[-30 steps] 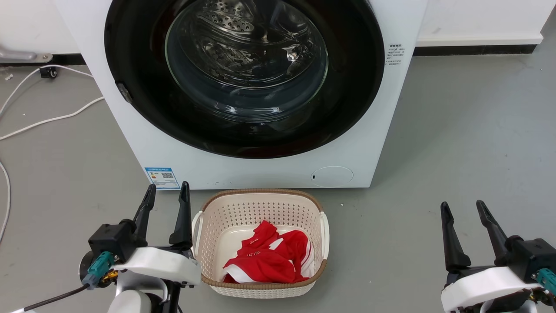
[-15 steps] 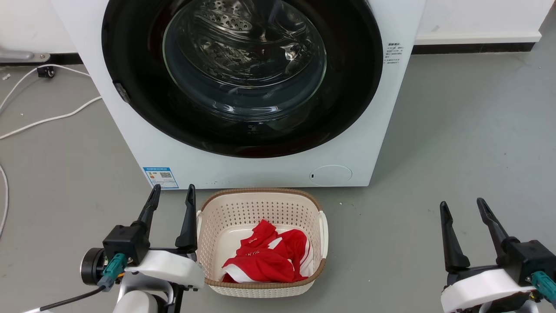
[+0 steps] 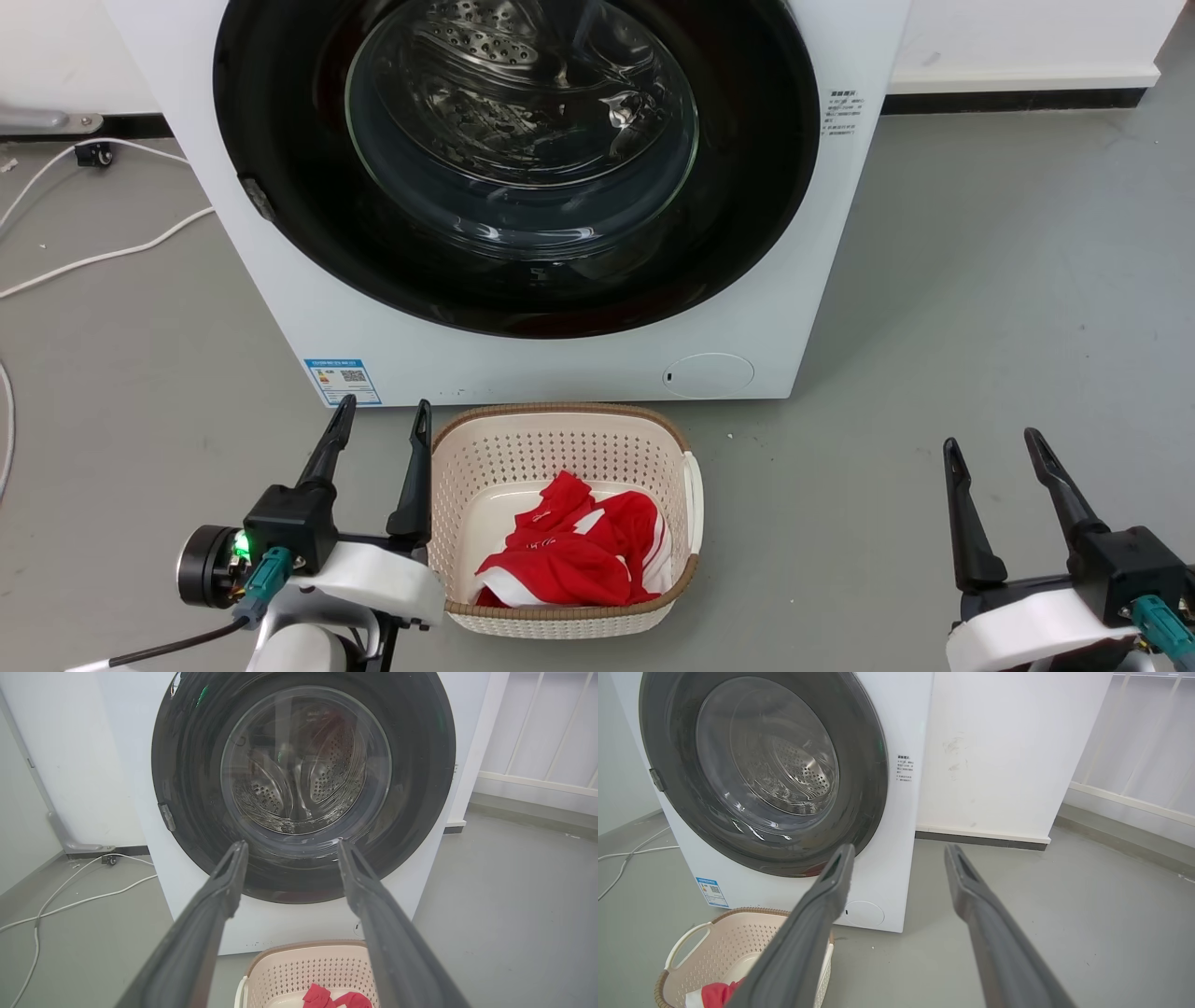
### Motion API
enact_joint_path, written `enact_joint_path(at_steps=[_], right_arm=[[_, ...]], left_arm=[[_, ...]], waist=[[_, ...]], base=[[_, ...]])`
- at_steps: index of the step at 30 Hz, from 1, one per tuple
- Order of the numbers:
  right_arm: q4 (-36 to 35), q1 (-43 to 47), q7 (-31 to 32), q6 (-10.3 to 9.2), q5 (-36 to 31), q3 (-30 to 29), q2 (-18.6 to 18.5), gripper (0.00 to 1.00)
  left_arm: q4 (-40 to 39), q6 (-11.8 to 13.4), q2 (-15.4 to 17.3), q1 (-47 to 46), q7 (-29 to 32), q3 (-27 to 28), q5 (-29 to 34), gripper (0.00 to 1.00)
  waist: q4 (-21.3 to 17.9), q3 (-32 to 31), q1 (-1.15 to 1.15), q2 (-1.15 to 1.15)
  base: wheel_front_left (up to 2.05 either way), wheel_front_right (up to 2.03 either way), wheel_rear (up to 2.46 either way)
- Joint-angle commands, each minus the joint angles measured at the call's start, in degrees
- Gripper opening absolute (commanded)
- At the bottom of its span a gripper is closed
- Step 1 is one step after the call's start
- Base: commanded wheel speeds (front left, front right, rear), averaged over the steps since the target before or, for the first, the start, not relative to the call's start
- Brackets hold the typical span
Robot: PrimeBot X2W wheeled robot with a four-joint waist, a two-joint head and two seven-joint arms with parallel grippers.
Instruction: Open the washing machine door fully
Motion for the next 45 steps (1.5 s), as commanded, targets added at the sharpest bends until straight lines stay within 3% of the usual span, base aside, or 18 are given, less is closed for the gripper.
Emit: enact_joint_path(at_steps=[1, 15, 16, 17, 18, 29, 32, 36, 45], right_arm=[[0.3, 0.4, -0.5, -0.03, -0.2, 0.0, 0.1, 1.00], [1.2, 0.0, -1.0, -0.03, 1.4, -0.5, 0.1, 1.00], [1.3, 0.0, -1.1, -0.04, 1.9, -0.6, 0.1, 0.75], [1.5, -0.1, -1.1, -0.03, 2.1, -0.6, 0.1, 0.32], [1.6, -0.1, -1.2, -0.04, 2.3, -0.5, 0.1, 0.00], [3.8, -0.9, -2.6, -0.03, 9.0, -0.8, 0.1, 0.00], [5.4, -1.1, -3.2, -0.03, 18.0, -0.4, 0.1, 0.00], [7.6, -2.3, -4.4, -0.03, 34.7, 1.0, 0.1, 0.00], [8.0, -6.7, -5.5, -0.02, 81.3, 3.7, 0.1, 0.00]], left_arm=[[0.3, -0.1, 0.1, -0.5, -0.4, 0.2, 0.1, 1.00], [0.8, -0.1, 0.0, -0.1, -0.3, 0.2, -0.8, 1.00], [0.9, -0.1, 0.0, -0.2, -0.3, 0.2, -0.8, 1.00], [0.9, -0.1, 0.0, -0.2, -0.3, 0.2, -0.9, 1.00], [0.9, -0.1, 0.0, -0.2, -0.3, 0.2, -0.9, 1.00], [1.0, 0.1, 0.0, 0.1, -0.3, 0.2, -1.1, 1.00], [1.0, 0.1, -0.1, 0.2, -0.3, 0.2, -1.7, 1.00], [1.2, 0.0, -0.1, -0.1, -0.3, 0.3, -2.1, 1.00], [0.7, 0.0, -0.1, -1.2, -0.3, 0.4, -2.5, 1.00]], waist=[[0.0, 0.0, 0.00, 0.00], [0.1, -0.1, 0.00, 0.00], [0.1, -0.1, 0.00, 0.00], [0.1, -0.1, 0.00, 0.00], [0.1, -0.1, 0.00, 0.00], [0.0, -0.3, 0.00, 0.00], [0.0, -0.2, 0.00, 0.00], [-0.1, 0.0, 0.00, 0.00], [-0.1, 1.5, 0.00, 0.00]], base=[[0.00, 0.00, 0.00], [0.00, 0.00, 0.00], [0.00, 0.00, 0.00], [0.00, 0.00, 0.00], [0.00, 0.00, 0.00], [0.00, 0.00, 0.00], [0.00, 0.00, 0.00], [0.00, 0.00, 0.00], [0.00, 0.00, 0.00]])
